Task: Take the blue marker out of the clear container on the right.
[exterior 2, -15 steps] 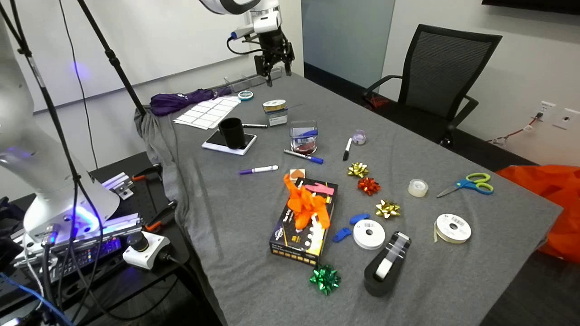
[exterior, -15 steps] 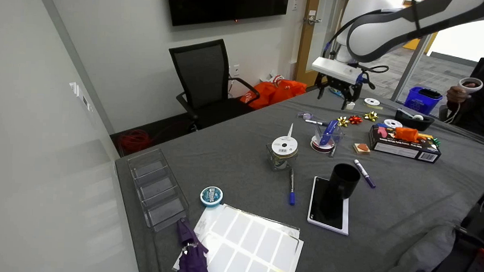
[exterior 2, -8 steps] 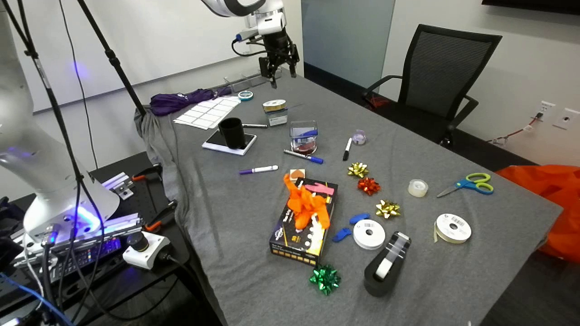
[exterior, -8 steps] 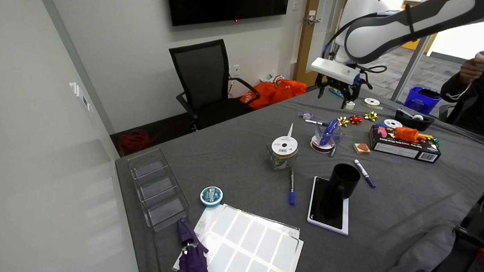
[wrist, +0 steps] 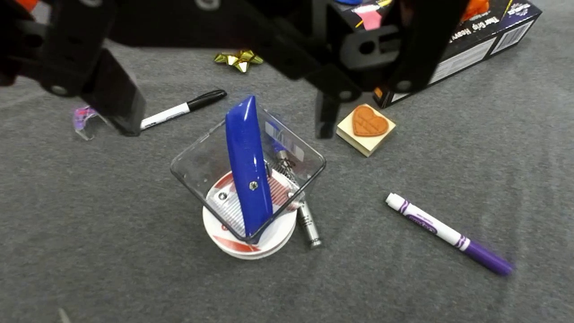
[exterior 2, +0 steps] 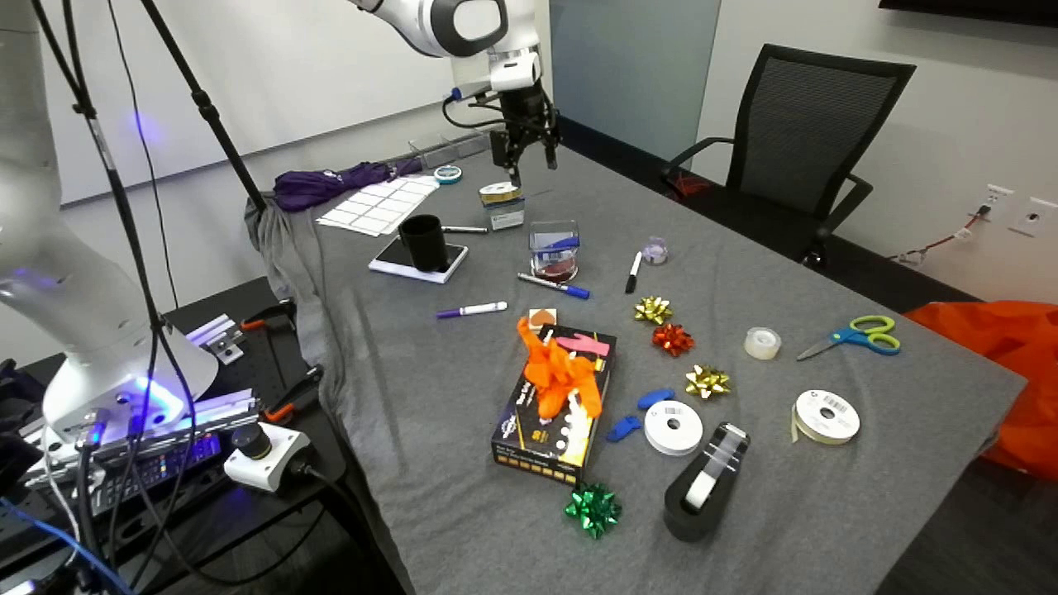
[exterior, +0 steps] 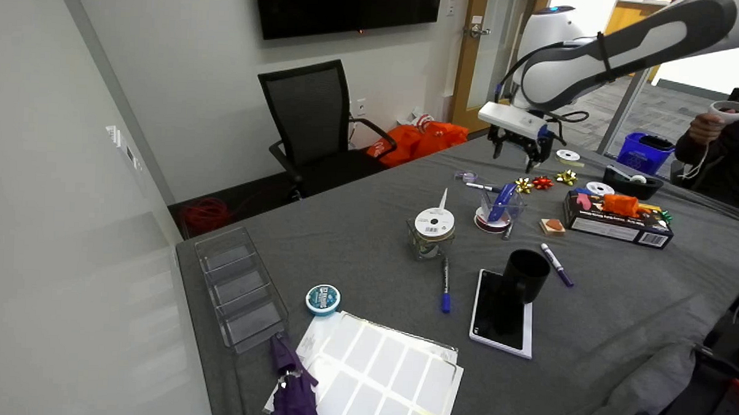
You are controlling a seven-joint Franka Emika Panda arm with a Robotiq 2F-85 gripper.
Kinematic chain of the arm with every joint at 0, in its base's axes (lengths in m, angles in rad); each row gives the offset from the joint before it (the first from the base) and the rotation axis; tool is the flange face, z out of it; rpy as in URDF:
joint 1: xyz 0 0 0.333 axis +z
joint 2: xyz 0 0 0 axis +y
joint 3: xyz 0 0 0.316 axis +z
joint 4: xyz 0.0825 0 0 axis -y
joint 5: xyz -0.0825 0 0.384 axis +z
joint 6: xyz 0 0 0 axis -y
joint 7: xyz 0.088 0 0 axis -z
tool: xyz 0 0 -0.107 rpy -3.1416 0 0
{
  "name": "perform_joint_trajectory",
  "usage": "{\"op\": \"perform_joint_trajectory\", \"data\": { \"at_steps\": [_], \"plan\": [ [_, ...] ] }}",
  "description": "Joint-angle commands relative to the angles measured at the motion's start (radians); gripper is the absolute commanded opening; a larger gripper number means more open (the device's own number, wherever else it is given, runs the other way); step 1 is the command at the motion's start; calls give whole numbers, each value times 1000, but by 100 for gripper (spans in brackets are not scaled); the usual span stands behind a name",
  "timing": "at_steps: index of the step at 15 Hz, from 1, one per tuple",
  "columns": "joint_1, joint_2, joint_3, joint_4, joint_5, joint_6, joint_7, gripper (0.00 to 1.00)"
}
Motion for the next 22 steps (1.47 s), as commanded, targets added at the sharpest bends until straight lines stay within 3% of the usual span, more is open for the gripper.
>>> {"op": "perform_joint_trajectory", "data": {
  "at_steps": [1, 3, 6, 8, 14, 20, 22],
  "plan": [
    [-3, 94, -25, 90, 1, 4, 6, 68],
    [-1, 131, -37, 121, -2, 9, 8, 53],
    [5, 179, -52, 155, -8, 23, 18, 67],
    [9, 207, -63, 163, -15, 51, 23, 68],
    [20, 267, -96, 154, -45, 138, 22, 51],
    [27, 268, -118, 91, -78, 235, -2, 67],
    [27, 255, -120, 55, -86, 281, -14, 63]
  ]
}}
